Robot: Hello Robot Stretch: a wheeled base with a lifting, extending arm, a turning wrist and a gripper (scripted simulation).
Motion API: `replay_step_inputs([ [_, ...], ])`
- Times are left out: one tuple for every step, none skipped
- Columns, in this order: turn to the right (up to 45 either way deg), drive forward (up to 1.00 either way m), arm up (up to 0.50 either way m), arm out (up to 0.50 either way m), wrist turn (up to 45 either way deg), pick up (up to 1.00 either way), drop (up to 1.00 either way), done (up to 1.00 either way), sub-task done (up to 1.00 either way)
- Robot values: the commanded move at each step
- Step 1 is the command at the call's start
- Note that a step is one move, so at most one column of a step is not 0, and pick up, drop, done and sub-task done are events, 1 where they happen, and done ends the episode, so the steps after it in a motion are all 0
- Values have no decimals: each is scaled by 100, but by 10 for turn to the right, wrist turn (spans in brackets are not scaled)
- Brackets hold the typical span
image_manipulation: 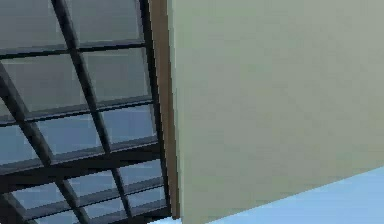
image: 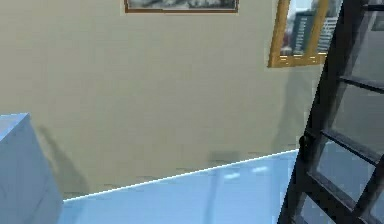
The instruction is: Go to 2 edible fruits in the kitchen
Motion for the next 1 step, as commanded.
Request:
replay_step_inputs([
  [-30, 0, 0, 0, 0, 0, 0, 0, 0],
])
